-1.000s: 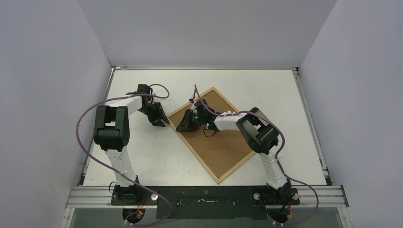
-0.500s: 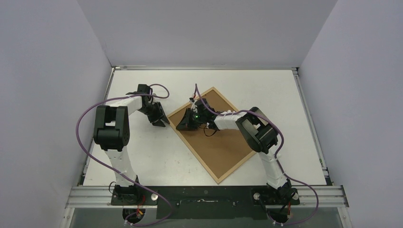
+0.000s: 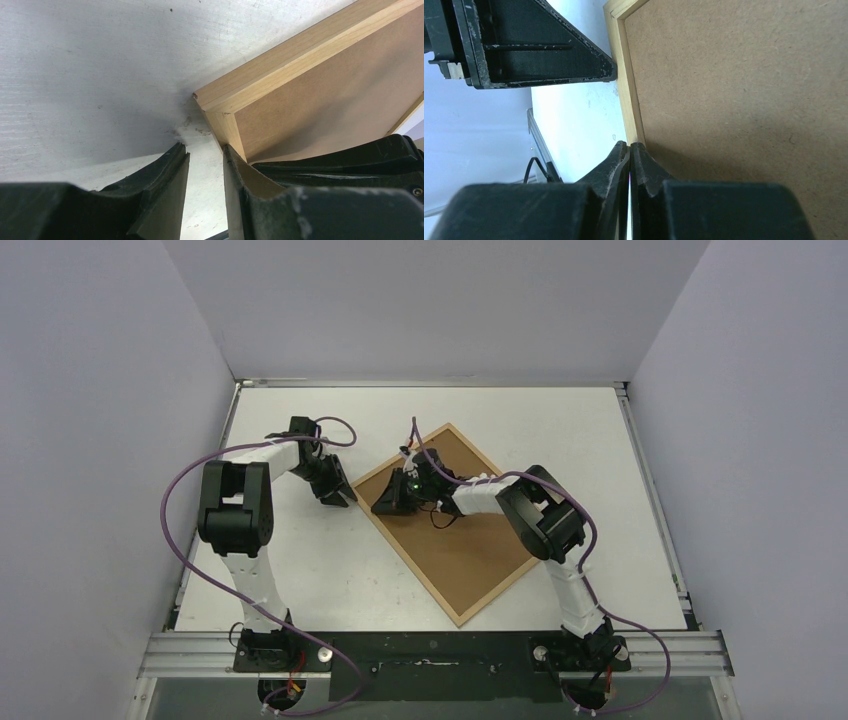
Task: Put the photo into the frame
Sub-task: Install the photo frame at the center of the board.
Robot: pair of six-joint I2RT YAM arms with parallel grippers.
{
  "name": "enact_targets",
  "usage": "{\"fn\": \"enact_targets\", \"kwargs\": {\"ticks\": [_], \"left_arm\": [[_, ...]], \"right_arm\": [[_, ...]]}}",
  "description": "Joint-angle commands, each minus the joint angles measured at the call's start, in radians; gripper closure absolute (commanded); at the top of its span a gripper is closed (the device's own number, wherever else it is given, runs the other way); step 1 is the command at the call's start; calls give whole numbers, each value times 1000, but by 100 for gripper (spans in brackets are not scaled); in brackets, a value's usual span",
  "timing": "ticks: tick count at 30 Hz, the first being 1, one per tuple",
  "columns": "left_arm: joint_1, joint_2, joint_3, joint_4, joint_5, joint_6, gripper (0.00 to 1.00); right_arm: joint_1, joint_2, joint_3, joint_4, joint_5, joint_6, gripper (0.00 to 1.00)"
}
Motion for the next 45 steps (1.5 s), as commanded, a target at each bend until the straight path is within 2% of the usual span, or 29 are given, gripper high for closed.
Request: {"fn": "enact_targets", "kwargs": {"ticks": [1, 14, 22, 25, 27, 30, 32, 37, 41, 45], "left_arm": [[-6, 72, -11, -33, -125, 19, 70], [-5, 91, 5, -42, -130, 20, 70], [-4, 95, 22, -36, -113, 10, 70], [-5, 89, 24, -28, -98, 7, 69], [-5, 81, 28, -24, -90, 5, 68], [-4, 62, 28, -6, -65, 1, 64], [-4, 46, 30, 4, -50, -1, 57], [-4, 13, 14, 52, 4, -6, 40], [-5, 11, -8, 79, 38, -29, 37], [-7, 34, -13, 97, 85, -49, 38]], "right_arm": [[-28, 12, -76, -80, 31, -81, 100], [-45, 26, -138, -64, 85, -115, 100], [-44, 34, -226, 46, 157, -174, 100], [-56, -14, -221, 113, 127, -148, 100], [-68, -65, -177, 84, 125, -139, 99], [-106, -156, -100, 38, 140, -107, 87], [-145, -210, -61, 2, 159, -95, 76], [-260, -313, 17, -303, 298, -213, 54], [-390, -362, 21, -526, 484, -265, 38], [-538, -355, 11, -656, 541, -253, 34]]}}
